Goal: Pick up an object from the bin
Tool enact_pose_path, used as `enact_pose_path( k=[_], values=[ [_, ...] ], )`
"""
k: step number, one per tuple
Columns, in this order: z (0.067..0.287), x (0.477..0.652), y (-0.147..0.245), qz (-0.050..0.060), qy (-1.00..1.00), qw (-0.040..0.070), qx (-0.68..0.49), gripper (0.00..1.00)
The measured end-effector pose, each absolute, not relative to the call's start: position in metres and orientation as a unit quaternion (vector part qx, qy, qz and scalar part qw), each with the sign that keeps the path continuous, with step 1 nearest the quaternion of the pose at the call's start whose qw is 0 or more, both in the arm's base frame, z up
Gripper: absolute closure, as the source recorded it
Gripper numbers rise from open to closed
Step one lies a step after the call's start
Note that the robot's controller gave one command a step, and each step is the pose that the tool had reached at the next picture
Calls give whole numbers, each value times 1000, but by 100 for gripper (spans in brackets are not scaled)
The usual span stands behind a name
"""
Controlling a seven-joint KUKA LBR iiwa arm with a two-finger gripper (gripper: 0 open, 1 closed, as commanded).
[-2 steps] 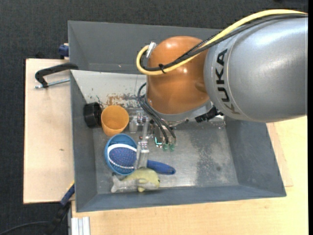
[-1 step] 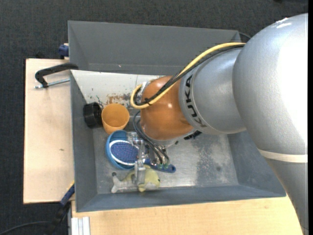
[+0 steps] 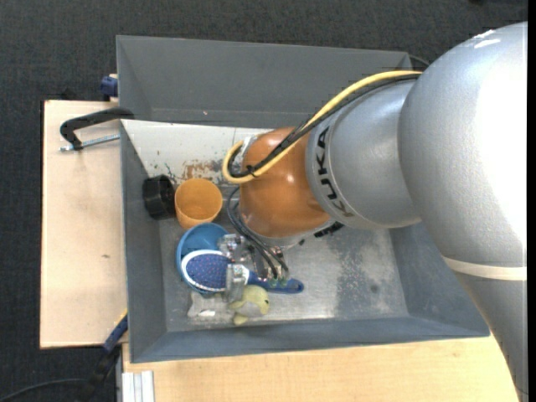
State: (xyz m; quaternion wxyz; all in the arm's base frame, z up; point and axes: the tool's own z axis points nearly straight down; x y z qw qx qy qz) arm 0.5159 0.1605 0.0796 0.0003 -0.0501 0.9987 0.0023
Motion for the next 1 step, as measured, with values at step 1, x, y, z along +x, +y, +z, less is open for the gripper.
enact_pose_path(
  k=[1],
  values=[
    [212, 539, 152, 1, 994, 7, -108, 100]
  ],
)
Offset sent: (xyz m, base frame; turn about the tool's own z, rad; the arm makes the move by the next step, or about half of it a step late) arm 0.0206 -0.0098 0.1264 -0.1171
